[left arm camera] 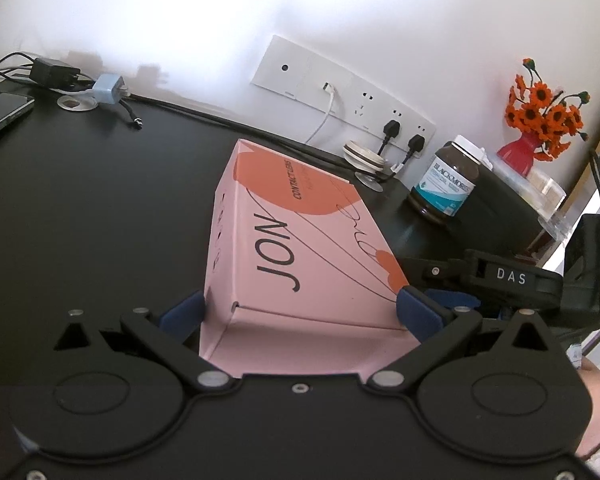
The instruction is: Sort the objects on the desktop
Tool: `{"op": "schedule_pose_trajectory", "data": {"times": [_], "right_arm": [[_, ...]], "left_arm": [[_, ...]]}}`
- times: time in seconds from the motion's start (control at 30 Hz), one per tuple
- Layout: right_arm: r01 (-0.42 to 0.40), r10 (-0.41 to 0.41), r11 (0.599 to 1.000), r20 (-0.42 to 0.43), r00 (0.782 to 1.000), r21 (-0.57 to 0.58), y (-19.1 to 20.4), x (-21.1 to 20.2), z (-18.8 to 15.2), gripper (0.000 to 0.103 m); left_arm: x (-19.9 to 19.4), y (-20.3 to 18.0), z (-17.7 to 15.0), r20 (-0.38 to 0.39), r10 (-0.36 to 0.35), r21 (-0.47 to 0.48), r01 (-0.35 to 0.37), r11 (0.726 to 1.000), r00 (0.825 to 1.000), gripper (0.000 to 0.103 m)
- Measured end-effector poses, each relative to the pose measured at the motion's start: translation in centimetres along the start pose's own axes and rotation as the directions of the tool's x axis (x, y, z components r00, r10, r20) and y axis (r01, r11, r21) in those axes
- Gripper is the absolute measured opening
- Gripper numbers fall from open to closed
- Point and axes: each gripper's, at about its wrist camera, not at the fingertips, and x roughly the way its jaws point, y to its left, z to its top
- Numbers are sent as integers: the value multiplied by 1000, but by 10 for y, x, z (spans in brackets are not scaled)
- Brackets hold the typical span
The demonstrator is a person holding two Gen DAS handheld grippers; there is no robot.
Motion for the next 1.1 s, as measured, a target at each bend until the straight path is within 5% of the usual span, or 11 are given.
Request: {"op": "schedule_pose_trajectory", "data": {"times": [0.33,0.6,0.83,1.1], "right_arm": [[59,-57,997,28,998,-56,5,11,14,102],[-58,58,998,16,998,39,-18,8,28,102],[-234,243,944,-7,970,230,-33,18,50,102],[-270,284,946,-61,957,179,3,50,64,102]], "left_arm": [[11,5,15,0,18,-22,-18,1000,1000,103],[-2,22,22,29,21,80,-23,997,999,103],[7,5,21,25,-49,165,45,985,998,103],[29,-5,26,21,-44,179,39,983,999,103]]}}
